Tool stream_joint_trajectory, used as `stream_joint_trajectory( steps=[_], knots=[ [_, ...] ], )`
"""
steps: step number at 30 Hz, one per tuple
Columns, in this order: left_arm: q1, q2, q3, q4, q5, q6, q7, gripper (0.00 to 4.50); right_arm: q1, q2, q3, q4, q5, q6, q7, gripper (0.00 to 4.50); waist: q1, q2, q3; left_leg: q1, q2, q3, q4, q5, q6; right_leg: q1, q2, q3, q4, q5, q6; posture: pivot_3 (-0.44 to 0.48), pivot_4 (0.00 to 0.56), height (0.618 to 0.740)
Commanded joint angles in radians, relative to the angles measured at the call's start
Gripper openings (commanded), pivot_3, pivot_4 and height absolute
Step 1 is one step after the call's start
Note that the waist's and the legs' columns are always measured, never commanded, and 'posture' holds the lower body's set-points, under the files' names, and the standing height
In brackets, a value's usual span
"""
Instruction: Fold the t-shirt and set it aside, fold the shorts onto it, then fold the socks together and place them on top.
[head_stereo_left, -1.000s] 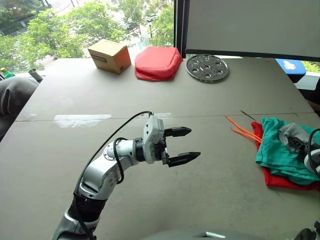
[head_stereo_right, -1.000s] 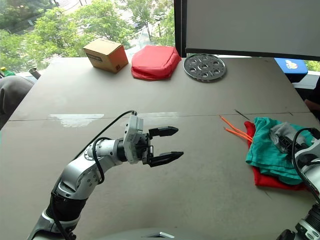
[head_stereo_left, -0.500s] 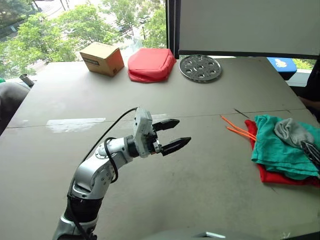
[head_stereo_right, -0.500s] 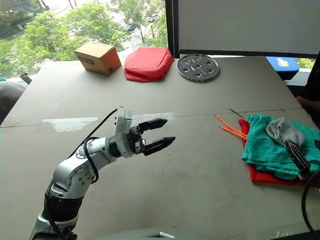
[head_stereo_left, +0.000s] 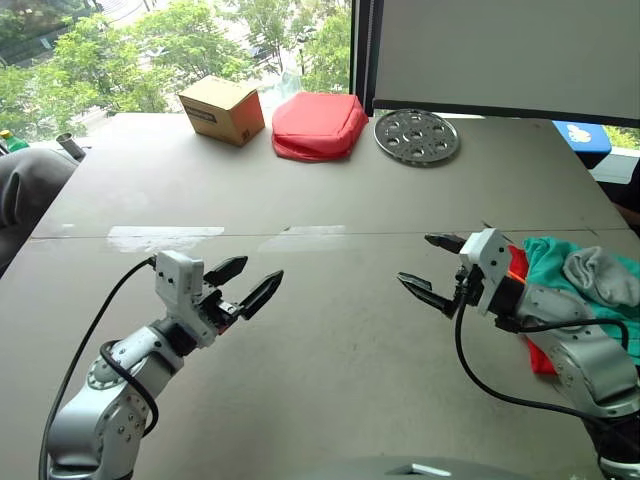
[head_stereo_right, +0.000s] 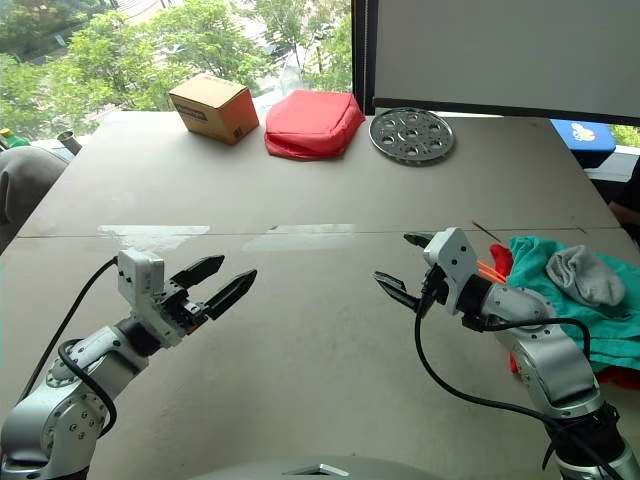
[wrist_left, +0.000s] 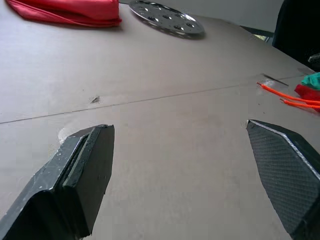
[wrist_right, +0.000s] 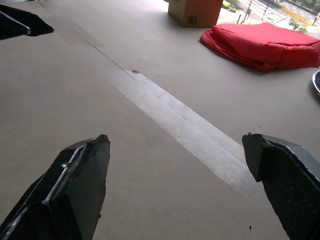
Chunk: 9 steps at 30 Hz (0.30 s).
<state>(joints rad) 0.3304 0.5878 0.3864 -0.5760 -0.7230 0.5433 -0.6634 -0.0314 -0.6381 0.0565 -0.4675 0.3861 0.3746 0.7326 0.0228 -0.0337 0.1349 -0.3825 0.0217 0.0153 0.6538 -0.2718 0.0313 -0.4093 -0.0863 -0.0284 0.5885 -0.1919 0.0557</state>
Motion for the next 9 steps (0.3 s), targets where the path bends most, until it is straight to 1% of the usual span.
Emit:
stream_joint_trajectory(
  steps=[1,3,5,7,9],
  knots=[
    [0.152,0.062,0.116,-0.057,-0.02,-0.036,-0.141,4.5,0.166,-0.102,-0.157,0.004,0.02,-0.131,0.15,4.49,0.001,0.001,0.001,0.0,0.0,0.0,-0.001,0.0,0.0,0.0,0.0,0.0,-0.001,0.0,0.0,0.0,0.15,0.739],
    [0.224,0.078,0.162,-0.056,-0.019,-0.052,-0.181,4.5,0.269,-0.127,-0.249,0.002,0.037,-0.177,0.187,4.49,0.0,0.001,0.001,0.001,0.0,0.001,-0.001,-0.001,0.001,0.0,-0.001,0.0,-0.001,-0.001,0.0,0.0,0.15,0.739],
    [0.27,0.081,0.194,-0.059,-0.011,-0.063,-0.203,4.5,0.343,-0.134,-0.326,0.004,0.049,-0.2,0.21,4.49,0.0,0.003,0.003,0.001,0.001,0.002,-0.001,-0.001,0.0,-0.001,0.0,0.0,0.0,-0.001,0.0,0.0,0.15,0.739],
    [0.298,0.077,0.21,-0.06,-0.01,-0.069,-0.216,4.5,0.396,-0.133,-0.377,0.008,0.044,-0.225,0.221,4.49,-0.005,0.002,0.002,0.003,0.002,0.003,-0.001,-0.002,-0.003,0.0,-0.001,0.0,0.0,-0.001,0.0,0.0,0.15,0.739],
    [0.3,0.072,0.207,-0.056,-0.016,-0.067,-0.21,4.5,0.423,-0.127,-0.393,0.006,0.048,-0.229,0.225,4.49,-0.007,0.001,0.002,0.002,0.002,0.004,-0.001,-0.003,-0.003,0.0,-0.001,0.001,0.0,-0.001,0.0,0.0,0.15,0.739]
  ],
)
